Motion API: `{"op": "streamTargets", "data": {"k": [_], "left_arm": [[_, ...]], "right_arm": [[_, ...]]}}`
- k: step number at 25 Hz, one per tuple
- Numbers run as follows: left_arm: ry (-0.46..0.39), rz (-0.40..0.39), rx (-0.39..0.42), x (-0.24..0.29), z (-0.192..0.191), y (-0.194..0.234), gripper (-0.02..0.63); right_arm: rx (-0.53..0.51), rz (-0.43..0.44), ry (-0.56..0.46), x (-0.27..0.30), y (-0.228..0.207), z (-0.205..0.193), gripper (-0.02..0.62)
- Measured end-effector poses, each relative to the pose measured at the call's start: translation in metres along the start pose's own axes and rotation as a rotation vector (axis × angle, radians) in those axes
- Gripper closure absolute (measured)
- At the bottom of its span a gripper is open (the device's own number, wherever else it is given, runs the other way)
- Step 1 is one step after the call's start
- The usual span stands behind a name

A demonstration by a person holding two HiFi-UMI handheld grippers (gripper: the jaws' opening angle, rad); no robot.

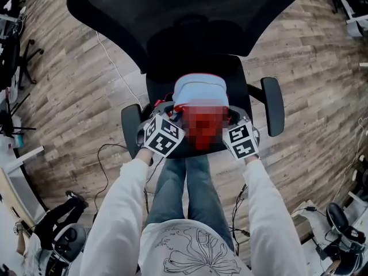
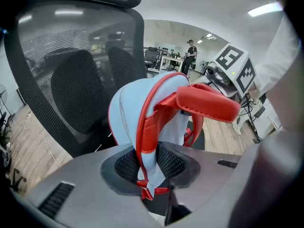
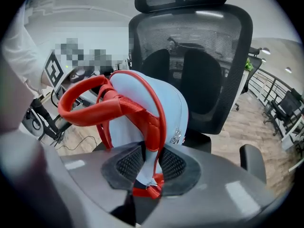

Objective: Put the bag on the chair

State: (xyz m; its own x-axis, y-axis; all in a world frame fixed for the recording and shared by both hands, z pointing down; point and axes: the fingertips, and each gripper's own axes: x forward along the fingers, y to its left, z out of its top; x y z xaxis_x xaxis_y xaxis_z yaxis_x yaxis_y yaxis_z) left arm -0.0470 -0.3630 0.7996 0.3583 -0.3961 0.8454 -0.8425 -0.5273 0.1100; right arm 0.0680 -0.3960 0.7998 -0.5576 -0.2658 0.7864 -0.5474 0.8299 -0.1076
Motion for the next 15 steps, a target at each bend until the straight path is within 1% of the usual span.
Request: {"op": "streamTargets", "data": {"k": [3, 10, 15], "left_arm": [[-0.007, 0.001, 0.0, 0.003, -0.004, 0.003, 0.515], [-0.019, -0.003, -0.059, 0.004, -0.008, 0.009, 0.492], [-0.039, 0.002, -0.094, -0.005, -0.004, 0.009, 0.489]], "right_arm": [[0.005, -0.004, -0.007, 0.004, 0.001, -0.001, 0.5], [0.018, -0.01, -0.008, 0.009, 0.001, 0.0, 0.48], [0.03, -0.067, -0.005, -0.004, -0.008, 0.001, 0.445]]}}
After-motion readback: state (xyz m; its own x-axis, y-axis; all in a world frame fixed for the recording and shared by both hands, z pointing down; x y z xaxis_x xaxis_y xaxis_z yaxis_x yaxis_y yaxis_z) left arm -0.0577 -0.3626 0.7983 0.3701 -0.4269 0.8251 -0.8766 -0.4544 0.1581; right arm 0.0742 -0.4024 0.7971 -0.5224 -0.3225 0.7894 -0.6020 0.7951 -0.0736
